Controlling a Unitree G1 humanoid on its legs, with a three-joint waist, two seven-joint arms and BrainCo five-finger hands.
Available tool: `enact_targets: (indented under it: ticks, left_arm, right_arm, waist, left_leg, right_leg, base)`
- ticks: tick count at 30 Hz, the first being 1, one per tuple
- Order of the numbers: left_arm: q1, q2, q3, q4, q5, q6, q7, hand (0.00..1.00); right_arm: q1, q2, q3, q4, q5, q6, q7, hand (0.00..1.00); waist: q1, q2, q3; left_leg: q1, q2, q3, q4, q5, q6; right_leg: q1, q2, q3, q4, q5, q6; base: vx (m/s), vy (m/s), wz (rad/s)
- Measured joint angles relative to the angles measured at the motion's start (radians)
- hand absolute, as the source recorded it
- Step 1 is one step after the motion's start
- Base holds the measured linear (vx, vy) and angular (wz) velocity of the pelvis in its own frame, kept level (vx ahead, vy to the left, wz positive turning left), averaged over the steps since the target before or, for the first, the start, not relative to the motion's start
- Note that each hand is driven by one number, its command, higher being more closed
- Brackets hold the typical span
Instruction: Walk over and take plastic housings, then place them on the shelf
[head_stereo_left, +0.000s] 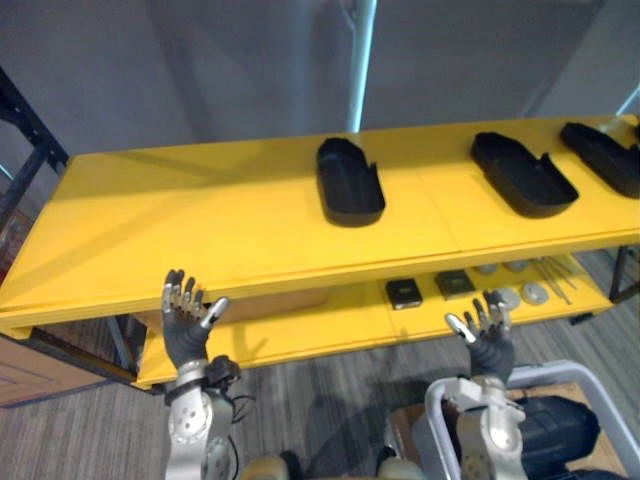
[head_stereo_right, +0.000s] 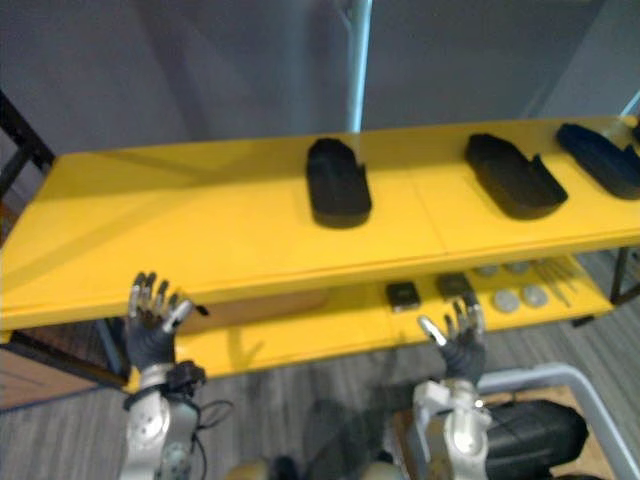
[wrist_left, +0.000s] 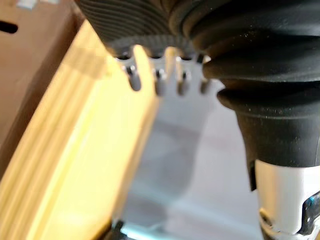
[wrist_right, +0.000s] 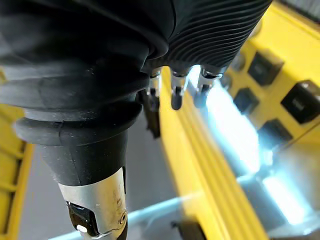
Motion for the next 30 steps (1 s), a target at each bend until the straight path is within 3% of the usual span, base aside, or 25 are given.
enact_targets:
  ticks: [4,12,18,22,23,24,25,27,30]
  left_arm:
    - [-0.001,0.001,0.031,-0.057,0.006,0.008,0.001,0.00]
    - [-0.002,-0.006,0.027,-0.059,0.006,0.010,-0.003,0.00]
    - [-0.003,-0.017,0.024,-0.059,0.034,0.018,-0.050,0.00]
    - [-0.007,-0.009,0.024,-0.061,0.035,0.035,-0.086,0.00]
    - [-0.012,-0.002,0.023,-0.060,0.035,0.035,-0.089,0.00]
    - [-0.014,0.004,0.023,-0.060,0.035,0.034,-0.089,0.00]
    - [-0.014,0.010,0.023,-0.055,0.035,0.033,-0.086,0.00]
    - [-0.017,0.019,0.021,-0.055,0.034,0.028,-0.085,0.00]
    - [-0.049,0.032,-0.010,-0.055,0.034,0.025,-0.085,0.00]
  right_arm:
    - [-0.002,0.001,0.000,0.000,0.001,0.000,0.002,0.00]
    - [-0.007,-0.001,0.000,0.037,0.022,0.000,0.005,0.00]
    - [-0.014,-0.001,0.000,0.037,0.089,0.002,-0.003,0.00]
    - [-0.026,0.013,-0.007,0.034,0.090,0.002,-0.047,0.00]
    - [-0.029,0.027,-0.025,0.025,0.100,0.000,-0.048,0.00]
    - [-0.030,0.028,-0.030,0.024,0.102,0.000,-0.047,0.00]
    - [-0.023,0.027,-0.036,0.024,0.114,-0.001,-0.042,0.00]
    - [-0.019,0.027,-0.058,0.023,0.116,-0.005,-0.039,0.00]
    - [-0.001,0.022,-0.106,0.021,0.116,-0.015,-0.039,0.00]
  waist:
    - [-0.001,-0.006,-0.002]
    - [-0.006,-0.017,-0.013]
    - [-0.017,-0.021,-0.016]
    - [-0.025,-0.015,-0.013]
    - [-0.027,-0.015,-0.011]
    - [-0.026,-0.007,-0.005]
    - [-0.033,-0.007,-0.001]
    - [-0.054,-0.010,-0.003]
    - [-0.058,0.000,0.003]
  left_leg:
    - [0.006,0.005,0.040,-0.003,-0.005,0.003]
    - [0.017,0.004,0.057,-0.016,-0.013,-0.003]
    - [0.015,0.005,0.060,-0.001,-0.015,0.002]
    - [0.016,0.043,0.139,0.000,-0.033,0.006]
    - [0.022,0.060,0.192,-0.003,-0.039,0.010]
    - [0.027,0.068,0.218,-0.004,-0.039,0.012]
    - [0.042,0.077,0.257,-0.005,-0.039,0.013]
    - [0.055,0.078,0.301,-0.011,-0.040,0.012]
    - [0.065,0.076,0.348,-0.013,-0.043,0.001]
  right_leg:
    - [-0.001,0.008,0.026,-0.044,0.037,-0.003]
    - [-0.005,0.007,0.033,-0.051,0.033,-0.008]
    - [-0.006,0.009,0.045,-0.052,0.050,0.000]
    - [-0.064,0.048,0.103,-0.048,0.147,-0.031]
    - [-0.089,0.069,0.096,-0.061,0.201,-0.044]
    - [-0.093,0.075,0.093,-0.059,0.206,-0.047]
    - [-0.097,0.076,0.067,-0.037,0.181,-0.071]
    - [-0.093,0.079,0.033,-0.021,0.155,-0.072]
    - [-0.080,0.079,0.013,-0.045,0.130,-0.072]
  base:
    - [-0.03,0.033,-0.27]
    - [-0.04,0.007,-0.08]
    - [-0.01,0.007,-0.03]
    - [-0.10,0.062,-0.65]
    - [-0.10,0.061,-0.96]
    - [-0.11,0.083,-1.10]
    - [-0.07,0.064,-0.93]
    - [-0.03,0.040,-0.75]
    - [0.01,-0.019,-0.45]
